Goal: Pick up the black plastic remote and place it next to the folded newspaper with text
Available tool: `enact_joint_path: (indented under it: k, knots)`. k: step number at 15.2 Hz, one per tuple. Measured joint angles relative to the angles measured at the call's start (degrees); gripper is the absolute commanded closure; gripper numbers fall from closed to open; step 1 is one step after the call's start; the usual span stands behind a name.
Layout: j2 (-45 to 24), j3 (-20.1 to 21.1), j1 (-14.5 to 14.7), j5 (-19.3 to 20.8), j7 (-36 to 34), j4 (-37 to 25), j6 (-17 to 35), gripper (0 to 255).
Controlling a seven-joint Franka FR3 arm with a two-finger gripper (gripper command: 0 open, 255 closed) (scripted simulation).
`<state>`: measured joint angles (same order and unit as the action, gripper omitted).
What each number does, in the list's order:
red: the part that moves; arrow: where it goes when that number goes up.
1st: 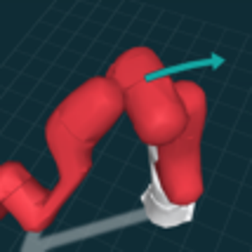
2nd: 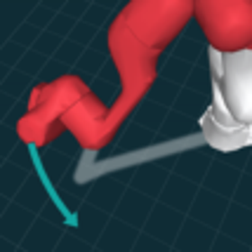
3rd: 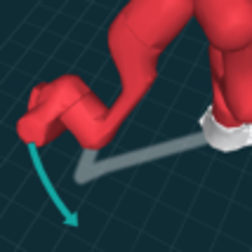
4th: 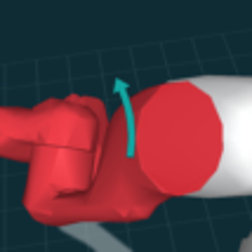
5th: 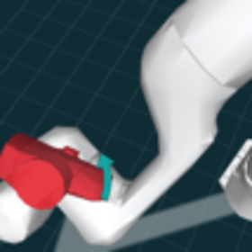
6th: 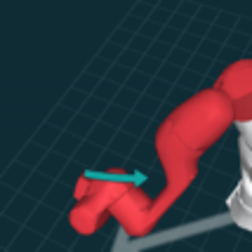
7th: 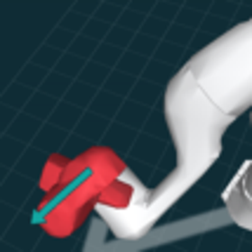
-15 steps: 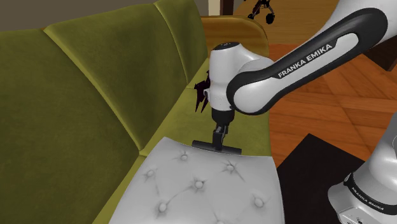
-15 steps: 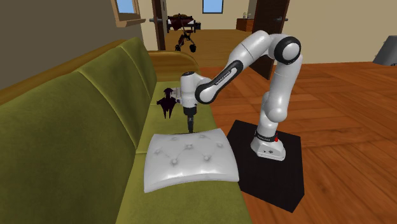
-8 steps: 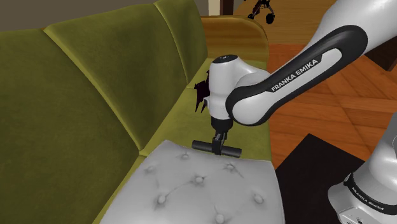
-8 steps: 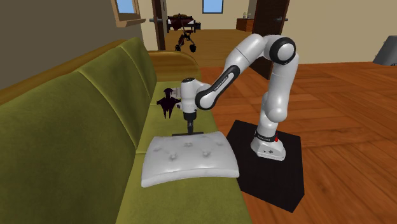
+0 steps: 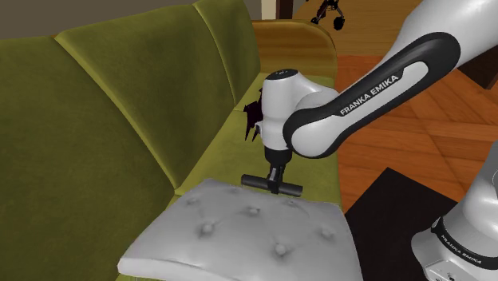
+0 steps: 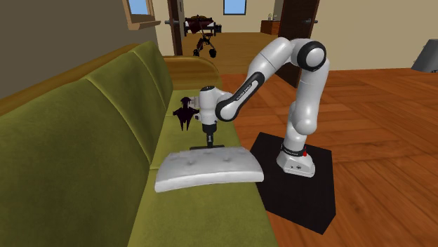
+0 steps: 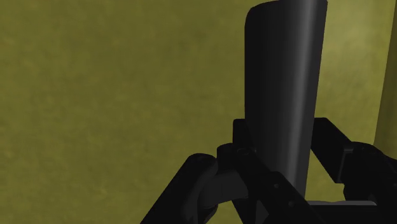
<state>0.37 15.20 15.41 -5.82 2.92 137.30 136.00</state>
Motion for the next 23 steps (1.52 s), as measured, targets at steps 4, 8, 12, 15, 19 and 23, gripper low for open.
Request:
enact_joint_path:
  k: [4,8,12,15,19,23]
  knots:
    - [-0.03,0.05,0.05,0.0,-0.06,-0.02,-0.01,255]
    - [-0.05,0.06,0.06,-0.01,-0.02,-0.01,-0.01,255]
    - [1.62,0.06,0.09,-0.43,0.18,-0.66,-2.46,255]
    - [3.07,-0.04,0.03,-0.7,0.35,-1.65,-4.88,255]
    - [4.93,-0.11,0.06,-1.01,0.36,-2.97,-8.02,255]
    - [6.65,-0.3,0.0,-1.25,0.51,-4.37,-11.13,255]
